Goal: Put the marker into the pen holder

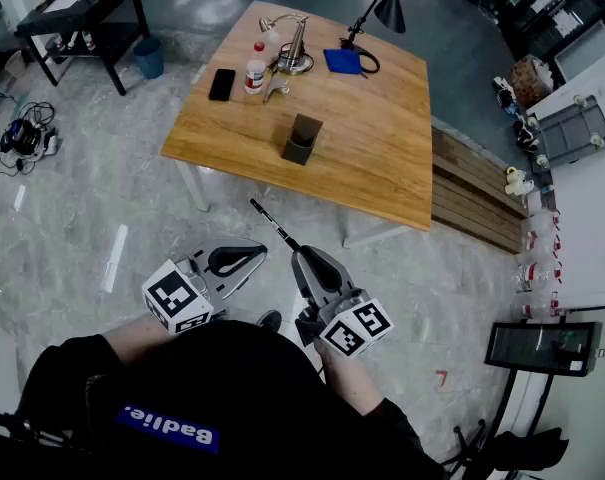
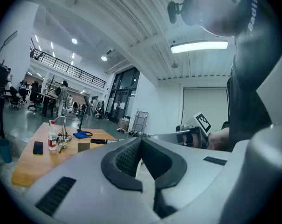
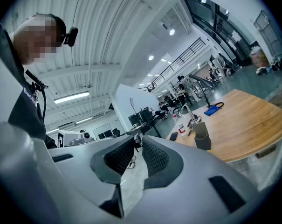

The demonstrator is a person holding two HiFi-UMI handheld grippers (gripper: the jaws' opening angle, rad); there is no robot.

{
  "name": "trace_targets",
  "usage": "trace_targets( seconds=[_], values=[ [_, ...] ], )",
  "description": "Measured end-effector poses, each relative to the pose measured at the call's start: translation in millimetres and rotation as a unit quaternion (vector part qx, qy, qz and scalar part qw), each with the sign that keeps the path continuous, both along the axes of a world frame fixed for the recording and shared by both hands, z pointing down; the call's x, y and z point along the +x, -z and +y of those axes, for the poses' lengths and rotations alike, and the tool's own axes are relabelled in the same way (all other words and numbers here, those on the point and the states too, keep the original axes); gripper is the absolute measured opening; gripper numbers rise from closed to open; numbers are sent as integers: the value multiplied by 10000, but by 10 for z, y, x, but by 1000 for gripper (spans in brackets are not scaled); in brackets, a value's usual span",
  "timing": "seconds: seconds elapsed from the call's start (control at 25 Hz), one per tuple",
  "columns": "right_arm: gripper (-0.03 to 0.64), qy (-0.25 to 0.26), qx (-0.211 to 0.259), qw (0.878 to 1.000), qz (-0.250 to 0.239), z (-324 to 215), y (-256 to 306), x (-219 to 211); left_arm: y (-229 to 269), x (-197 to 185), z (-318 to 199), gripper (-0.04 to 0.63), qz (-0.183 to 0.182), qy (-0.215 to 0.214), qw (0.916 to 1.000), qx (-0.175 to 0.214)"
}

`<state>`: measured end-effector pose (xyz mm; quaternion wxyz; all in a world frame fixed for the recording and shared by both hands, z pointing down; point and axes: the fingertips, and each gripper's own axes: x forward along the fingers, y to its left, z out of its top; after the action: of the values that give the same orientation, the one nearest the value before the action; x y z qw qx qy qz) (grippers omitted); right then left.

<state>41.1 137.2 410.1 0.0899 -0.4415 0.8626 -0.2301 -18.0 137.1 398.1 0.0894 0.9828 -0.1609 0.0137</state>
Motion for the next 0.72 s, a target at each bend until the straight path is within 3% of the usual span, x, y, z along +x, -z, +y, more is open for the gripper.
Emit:
trace_targets(
  seconds=[0.72],
  values=[
    [61, 236, 194, 9995, 98, 12, 46, 116, -25, 183, 22, 3, -10, 157, 9999, 17]
  ],
)
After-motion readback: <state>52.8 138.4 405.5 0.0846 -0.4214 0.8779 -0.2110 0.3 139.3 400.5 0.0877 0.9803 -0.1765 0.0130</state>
